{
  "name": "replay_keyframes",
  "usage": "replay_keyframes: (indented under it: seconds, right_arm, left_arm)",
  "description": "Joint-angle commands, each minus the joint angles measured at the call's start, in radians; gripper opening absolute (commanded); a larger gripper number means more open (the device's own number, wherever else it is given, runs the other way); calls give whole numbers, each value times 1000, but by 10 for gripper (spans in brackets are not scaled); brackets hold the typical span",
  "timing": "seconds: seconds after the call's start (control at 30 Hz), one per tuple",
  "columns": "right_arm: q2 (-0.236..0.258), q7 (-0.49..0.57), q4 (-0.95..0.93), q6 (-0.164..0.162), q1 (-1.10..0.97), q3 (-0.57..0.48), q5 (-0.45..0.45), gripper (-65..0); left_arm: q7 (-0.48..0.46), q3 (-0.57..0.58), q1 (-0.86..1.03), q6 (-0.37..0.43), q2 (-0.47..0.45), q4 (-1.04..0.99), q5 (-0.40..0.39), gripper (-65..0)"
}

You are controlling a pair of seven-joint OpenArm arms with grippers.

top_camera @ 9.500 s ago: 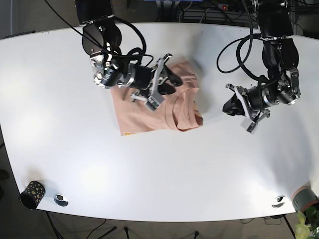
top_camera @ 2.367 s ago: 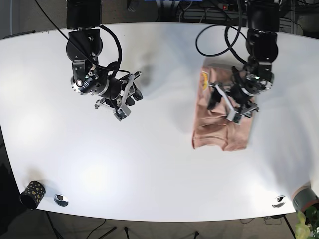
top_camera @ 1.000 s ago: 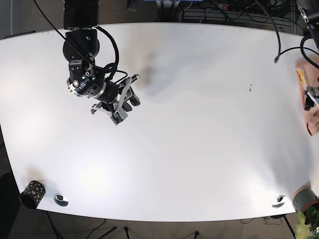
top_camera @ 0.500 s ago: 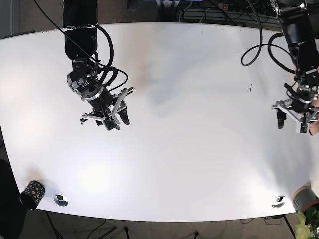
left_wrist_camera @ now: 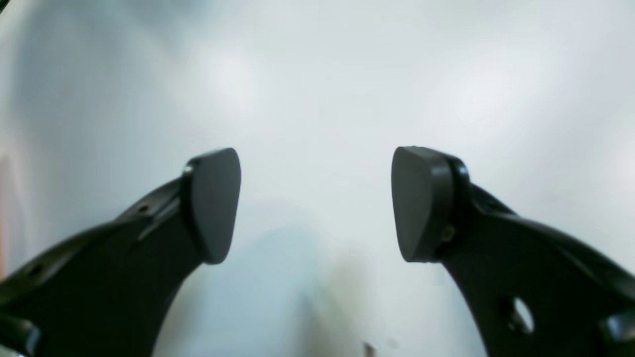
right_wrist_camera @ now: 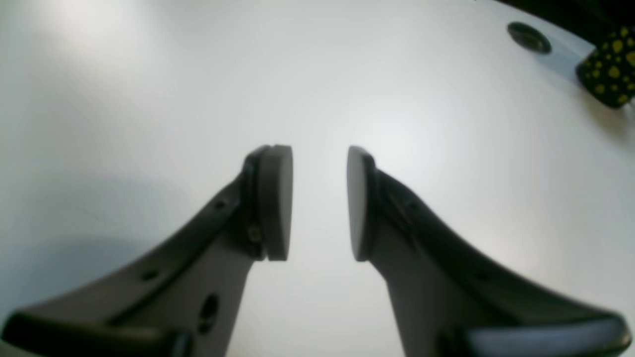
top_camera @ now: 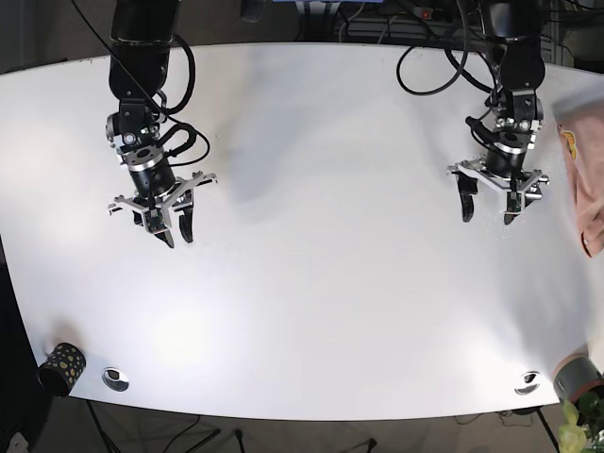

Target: Fold the T-shirt properly

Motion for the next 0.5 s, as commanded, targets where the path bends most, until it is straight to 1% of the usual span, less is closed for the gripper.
replay_keyframes:
  seconds: [0.0, 0.1, 0.13, 0.17, 0.23, 0.33, 0.4, 0.47]
  right_arm:
    - [6, 50, 18, 0, -16, 11, 10, -477]
    - [6, 56, 18, 4, -59, 12, 18, -477]
    - [6, 56, 18, 7, -74, 12, 32, -477]
    - [12, 56, 20, 7, -102, 12, 64, -477]
    - [15, 56, 20, 7, -139, 14, 110, -477]
    - [52, 58, 30, 7, -206, 31, 201, -477]
    - [61, 58, 49, 7, -252, 34, 237, -477]
    - [69, 58, 79, 9, -304, 34, 262, -477]
  left_arm:
    - [-29, -5, 44, 6, 12, 91, -10, -204]
    - [-27, 0, 136, 4, 37, 180, -10, -206]
    - [-21, 0, 162, 4, 45, 203, -8, -206]
    - [-2, 0, 205, 4, 58, 241, -8, -206]
    - [40, -2, 253, 4, 78, 293, -8, -206]
    - [151, -5, 339, 4, 111, 396, -10, -206]
    - [205, -5, 393, 4, 135, 460, -10, -207]
    - [234, -8, 445, 4, 157, 513, -10, -219]
